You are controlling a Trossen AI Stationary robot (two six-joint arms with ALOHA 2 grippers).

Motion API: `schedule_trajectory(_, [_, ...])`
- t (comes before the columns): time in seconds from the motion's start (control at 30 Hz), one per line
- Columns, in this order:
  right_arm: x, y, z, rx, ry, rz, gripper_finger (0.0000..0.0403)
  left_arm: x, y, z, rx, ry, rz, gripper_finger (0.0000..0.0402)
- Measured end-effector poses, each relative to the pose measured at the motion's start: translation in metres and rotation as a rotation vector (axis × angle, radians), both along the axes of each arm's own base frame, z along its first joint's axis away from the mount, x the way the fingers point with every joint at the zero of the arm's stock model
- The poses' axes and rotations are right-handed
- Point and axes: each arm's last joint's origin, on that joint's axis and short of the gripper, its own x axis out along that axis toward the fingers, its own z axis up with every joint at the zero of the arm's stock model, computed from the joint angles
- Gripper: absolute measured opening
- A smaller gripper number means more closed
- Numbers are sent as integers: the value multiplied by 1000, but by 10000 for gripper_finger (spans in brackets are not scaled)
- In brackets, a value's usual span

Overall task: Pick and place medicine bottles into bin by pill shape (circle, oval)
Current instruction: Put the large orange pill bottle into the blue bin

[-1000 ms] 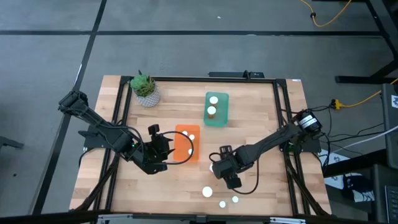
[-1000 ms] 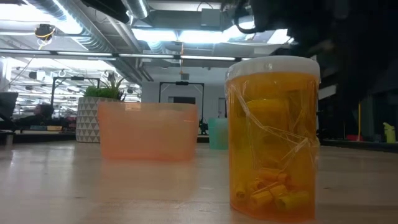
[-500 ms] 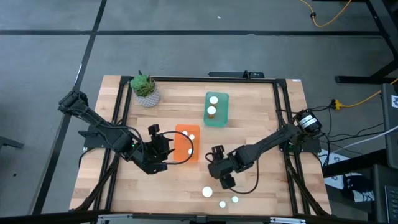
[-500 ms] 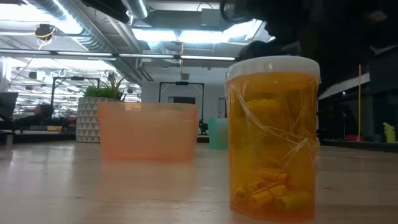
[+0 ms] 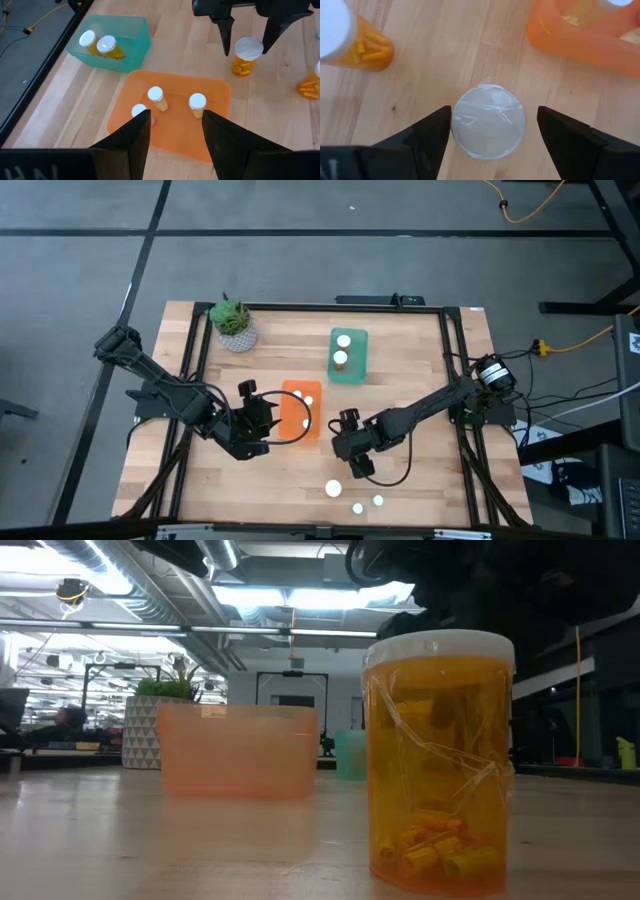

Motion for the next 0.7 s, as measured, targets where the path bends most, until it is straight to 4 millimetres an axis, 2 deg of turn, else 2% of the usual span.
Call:
schedule_trajectory(0.23, [0,0,0,1,0,-1,291,0,0,0,0,0,0,171])
schedule_trajectory(0.57, [1,0,1,20,-11,-30,219,0,0,0,0,0,0,171])
schedule_trajectory(0.7, [3,-6,3,56,-12,-128,210,0,0,0,1,0,0,171])
